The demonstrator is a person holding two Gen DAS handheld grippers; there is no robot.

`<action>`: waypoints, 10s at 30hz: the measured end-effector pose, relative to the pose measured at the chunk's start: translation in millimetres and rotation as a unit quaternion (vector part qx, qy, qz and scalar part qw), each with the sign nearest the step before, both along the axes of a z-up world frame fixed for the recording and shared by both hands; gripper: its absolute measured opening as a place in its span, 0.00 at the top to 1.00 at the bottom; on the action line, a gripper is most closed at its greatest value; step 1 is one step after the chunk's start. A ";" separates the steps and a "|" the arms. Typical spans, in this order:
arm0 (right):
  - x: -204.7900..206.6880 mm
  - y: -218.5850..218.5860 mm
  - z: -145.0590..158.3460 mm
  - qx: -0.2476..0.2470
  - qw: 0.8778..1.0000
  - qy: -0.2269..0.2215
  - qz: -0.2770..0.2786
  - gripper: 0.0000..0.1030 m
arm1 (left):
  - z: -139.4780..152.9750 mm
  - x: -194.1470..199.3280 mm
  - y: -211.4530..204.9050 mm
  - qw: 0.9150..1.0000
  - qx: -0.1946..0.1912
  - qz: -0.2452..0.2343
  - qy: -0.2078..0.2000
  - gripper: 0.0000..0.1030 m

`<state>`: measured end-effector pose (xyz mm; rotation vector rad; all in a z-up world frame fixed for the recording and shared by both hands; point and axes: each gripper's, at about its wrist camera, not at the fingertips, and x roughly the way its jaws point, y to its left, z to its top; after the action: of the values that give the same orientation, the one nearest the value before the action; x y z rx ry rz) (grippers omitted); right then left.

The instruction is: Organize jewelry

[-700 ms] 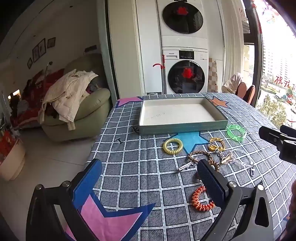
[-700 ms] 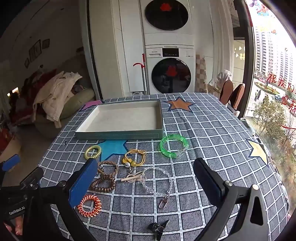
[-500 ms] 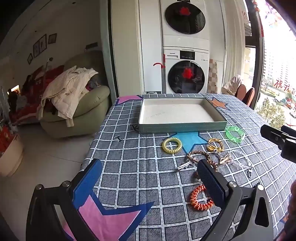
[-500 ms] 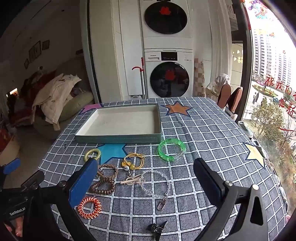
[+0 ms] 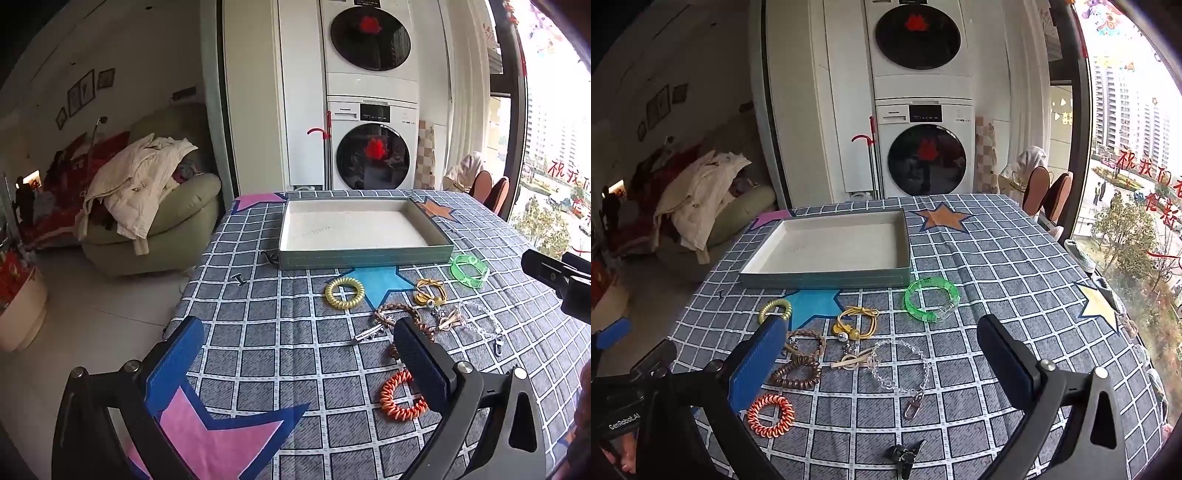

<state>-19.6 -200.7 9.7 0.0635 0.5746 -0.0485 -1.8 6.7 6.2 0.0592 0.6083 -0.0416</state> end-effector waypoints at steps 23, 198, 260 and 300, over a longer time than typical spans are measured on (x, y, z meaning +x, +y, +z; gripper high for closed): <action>3.3 0.4 -7.2 0.005 1.000 0.008 0.003 0.00 | -10.3 3.4 -1.7 1.000 -0.002 -0.004 0.013 0.00; 315.6 -0.8 -101.9 0.027 0.975 0.220 0.025 0.88 | -90.0 311.6 -45.4 0.983 0.009 -0.052 0.178 0.71; 59.1 -6.7 -63.4 0.062 0.988 0.134 0.043 0.00 | -71.2 73.2 4.3 0.987 -0.024 -0.037 0.157 0.00; -8.6 -18.8 -120.0 0.035 0.979 0.201 -0.001 0.06 | -96.3 39.6 -47.9 0.978 0.015 -0.105 0.181 0.00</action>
<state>-28.1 -219.6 -110.2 0.1252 0.9818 -0.0428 37.8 -41.2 -90.2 0.1474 0.9646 -0.2524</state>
